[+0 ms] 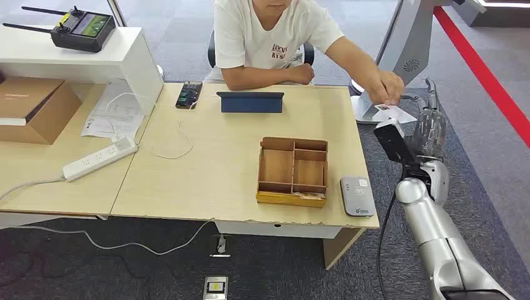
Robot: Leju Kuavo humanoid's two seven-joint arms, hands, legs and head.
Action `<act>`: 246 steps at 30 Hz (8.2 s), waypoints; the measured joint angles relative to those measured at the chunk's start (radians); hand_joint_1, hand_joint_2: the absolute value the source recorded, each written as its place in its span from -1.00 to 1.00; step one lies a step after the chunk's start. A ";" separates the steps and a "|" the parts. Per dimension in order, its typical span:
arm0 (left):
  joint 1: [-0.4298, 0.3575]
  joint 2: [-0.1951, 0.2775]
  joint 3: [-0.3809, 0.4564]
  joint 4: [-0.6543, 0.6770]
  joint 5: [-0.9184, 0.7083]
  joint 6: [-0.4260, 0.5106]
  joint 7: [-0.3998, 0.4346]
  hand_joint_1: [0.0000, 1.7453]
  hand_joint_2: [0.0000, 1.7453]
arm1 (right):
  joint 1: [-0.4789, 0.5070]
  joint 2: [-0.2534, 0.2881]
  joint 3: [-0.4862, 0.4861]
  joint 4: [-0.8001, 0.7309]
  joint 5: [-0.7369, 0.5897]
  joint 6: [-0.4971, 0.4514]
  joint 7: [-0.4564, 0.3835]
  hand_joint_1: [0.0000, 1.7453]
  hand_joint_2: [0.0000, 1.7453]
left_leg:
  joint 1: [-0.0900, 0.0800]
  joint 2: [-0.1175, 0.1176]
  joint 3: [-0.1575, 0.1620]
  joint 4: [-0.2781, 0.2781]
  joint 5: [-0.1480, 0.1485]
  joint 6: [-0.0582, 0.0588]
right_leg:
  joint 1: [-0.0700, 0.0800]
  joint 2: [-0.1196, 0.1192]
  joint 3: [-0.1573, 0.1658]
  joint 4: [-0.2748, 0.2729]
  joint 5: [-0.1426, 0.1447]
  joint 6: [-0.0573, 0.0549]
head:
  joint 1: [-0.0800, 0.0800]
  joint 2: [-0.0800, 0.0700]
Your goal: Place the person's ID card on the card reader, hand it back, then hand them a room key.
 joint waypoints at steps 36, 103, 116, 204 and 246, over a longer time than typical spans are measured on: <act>0.004 0.000 0.001 0.000 0.027 0.000 0.021 -1.00 -1.00 | -0.006 -0.062 0.045 0.010 0.061 0.407 0.111 1.00 1.00 | 0.000 0.000 0.000 0.000 0.000 0.000 | 0.000 0.000 -0.001 0.000 0.000 0.000 | 0.000 0.000; 0.002 0.000 0.021 0.000 0.018 0.003 0.038 -1.00 -1.00 | 0.229 -0.088 0.179 -0.033 0.207 0.555 0.229 1.00 1.00 | 0.000 0.000 0.000 0.000 0.000 0.000 | 0.000 0.000 -0.001 0.000 0.000 0.000 | 0.000 0.000; 0.002 0.000 0.021 0.000 0.012 0.006 0.034 -1.00 -1.00 | 0.214 -0.080 0.186 -0.011 0.189 0.539 0.213 1.00 1.00 | 0.000 0.000 0.002 0.000 0.000 0.000 | 0.000 0.000 0.001 0.000 0.000 0.000 | 0.000 0.000; 0.006 0.010 0.024 0.000 -0.028 0.010 0.011 -1.00 -1.00 | -0.032 0.061 0.228 -0.167 -0.155 0.751 0.268 -1.00 1.00 | 0.001 0.000 0.000 0.001 0.000 -0.001 | 0.001 0.000 -0.002 0.000 0.001 -0.001 | 0.000 0.000; 0.004 0.007 0.052 0.000 -0.028 0.021 0.021 -1.00 -1.00 | 0.324 -0.080 0.300 -0.644 -0.002 0.846 0.425 -1.00 1.00 | 0.001 0.000 0.000 0.000 0.000 -0.001 | 0.001 0.000 -0.001 0.000 0.001 -0.001 | 0.000 0.000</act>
